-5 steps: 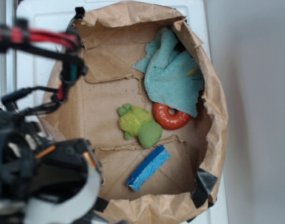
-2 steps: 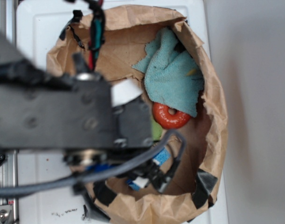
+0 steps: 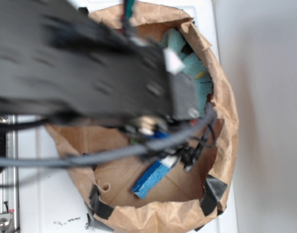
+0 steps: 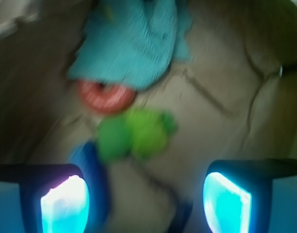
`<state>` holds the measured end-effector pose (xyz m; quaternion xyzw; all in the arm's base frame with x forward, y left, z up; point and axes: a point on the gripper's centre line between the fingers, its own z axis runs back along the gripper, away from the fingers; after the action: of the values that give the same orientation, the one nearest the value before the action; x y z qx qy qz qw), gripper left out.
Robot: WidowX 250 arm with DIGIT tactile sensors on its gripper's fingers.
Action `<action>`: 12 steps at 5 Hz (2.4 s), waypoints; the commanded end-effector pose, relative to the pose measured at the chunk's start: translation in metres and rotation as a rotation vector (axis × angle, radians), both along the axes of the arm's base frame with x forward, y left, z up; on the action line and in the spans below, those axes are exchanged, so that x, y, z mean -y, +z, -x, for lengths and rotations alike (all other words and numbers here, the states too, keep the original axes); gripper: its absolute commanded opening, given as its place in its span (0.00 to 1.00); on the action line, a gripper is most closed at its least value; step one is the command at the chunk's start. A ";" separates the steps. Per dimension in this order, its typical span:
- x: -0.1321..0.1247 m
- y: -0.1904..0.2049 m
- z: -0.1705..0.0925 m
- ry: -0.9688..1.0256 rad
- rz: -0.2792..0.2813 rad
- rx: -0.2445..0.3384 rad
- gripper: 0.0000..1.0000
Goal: Grab the blue sponge.
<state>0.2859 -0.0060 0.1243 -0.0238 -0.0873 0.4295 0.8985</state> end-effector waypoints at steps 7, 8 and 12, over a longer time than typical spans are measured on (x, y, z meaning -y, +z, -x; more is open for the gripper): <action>0.069 -0.081 -0.028 -0.170 -0.078 -0.112 0.00; 0.058 -0.056 -0.022 -0.180 -0.017 -0.066 0.00; -0.034 0.081 -0.009 -0.452 -0.114 -0.048 0.00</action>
<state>0.2869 0.0168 0.1800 0.0220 -0.0438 0.2019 0.9782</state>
